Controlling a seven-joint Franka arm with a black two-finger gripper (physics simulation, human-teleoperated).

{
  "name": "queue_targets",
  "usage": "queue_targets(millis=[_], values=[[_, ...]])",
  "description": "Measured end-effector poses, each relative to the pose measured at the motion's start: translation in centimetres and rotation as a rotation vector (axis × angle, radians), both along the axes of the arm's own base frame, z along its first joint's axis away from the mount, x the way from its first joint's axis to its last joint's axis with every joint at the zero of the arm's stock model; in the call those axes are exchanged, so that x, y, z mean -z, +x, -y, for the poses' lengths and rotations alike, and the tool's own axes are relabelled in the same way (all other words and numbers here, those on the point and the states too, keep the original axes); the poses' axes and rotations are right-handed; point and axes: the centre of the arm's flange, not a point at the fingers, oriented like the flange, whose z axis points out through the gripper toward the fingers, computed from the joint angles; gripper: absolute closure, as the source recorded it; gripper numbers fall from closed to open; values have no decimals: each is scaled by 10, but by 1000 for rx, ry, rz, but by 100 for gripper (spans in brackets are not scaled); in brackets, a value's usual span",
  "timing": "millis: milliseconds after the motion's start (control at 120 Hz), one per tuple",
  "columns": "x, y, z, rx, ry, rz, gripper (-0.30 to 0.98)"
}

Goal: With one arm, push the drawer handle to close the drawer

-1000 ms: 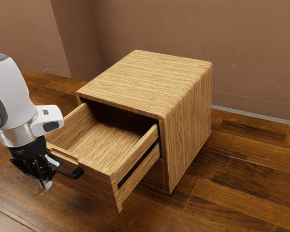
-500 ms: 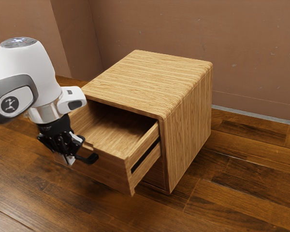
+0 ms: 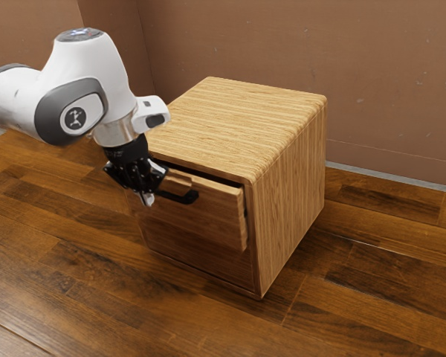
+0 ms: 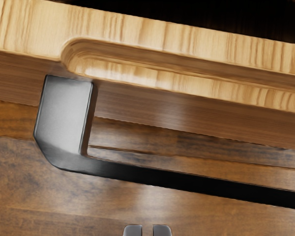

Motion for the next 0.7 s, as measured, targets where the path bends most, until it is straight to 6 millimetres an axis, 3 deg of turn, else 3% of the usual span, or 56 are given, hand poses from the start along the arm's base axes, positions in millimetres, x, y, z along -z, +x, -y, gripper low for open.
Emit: queue_targets(millis=[133,200,275,417,483,542,600,658,700], values=[[4,12,-7,6,6,10,77],[2,7,-10,8,14,24,76],[0,-23,3,32,37,35,70],[-10,-86,46,46,5,12,40],[-38,-92,57,41,-29,22,29],[-84,-78,59,38,-77,43,22],[-123,-48,48,26,-119,40,17],[-152,0,23,9,-145,26,13],[-165,35,-6,-16,-150,19,11]])
